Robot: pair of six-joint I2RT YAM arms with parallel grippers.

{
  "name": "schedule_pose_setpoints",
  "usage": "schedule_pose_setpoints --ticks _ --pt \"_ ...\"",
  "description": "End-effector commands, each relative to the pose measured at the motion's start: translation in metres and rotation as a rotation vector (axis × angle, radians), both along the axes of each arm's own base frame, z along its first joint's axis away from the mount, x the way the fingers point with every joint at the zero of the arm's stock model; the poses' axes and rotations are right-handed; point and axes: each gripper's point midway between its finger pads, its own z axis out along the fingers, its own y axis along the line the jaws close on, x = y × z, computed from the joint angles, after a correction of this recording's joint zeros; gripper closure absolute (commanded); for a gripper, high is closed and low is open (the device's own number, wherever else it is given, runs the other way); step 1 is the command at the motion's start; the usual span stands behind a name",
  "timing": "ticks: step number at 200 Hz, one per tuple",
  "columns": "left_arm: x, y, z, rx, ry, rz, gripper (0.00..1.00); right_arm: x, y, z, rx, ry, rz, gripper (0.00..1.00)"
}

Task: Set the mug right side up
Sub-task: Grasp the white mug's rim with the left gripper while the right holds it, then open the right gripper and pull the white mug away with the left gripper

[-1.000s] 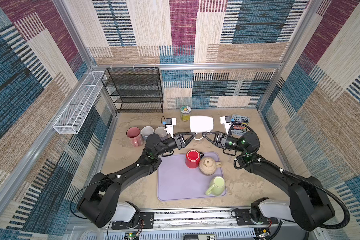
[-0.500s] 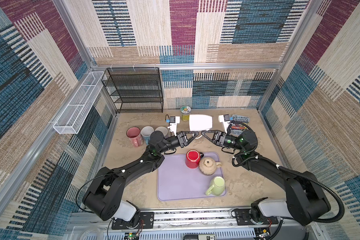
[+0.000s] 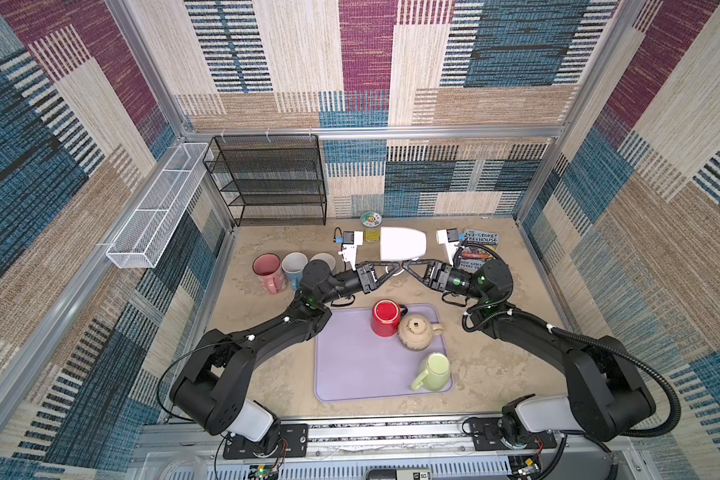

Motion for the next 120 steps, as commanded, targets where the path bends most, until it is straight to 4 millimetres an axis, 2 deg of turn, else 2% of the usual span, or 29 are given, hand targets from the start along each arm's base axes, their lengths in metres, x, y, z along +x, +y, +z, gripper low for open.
schedule_pose_setpoints --ticks 1,52,120 --pt "-0.003 0.0 0.011 -0.025 -0.044 -0.003 1.0 -0.009 0.002 0.007 0.006 -0.062 0.033 1.0" --pt "-0.004 0.002 0.005 -0.015 -0.036 0.013 1.0 -0.008 0.002 0.004 -0.007 -0.067 0.023 1.0" --pt "-0.004 0.007 0.002 -0.003 -0.035 0.043 1.0 -0.013 0.0 -0.005 -0.037 -0.071 0.021 0.58"
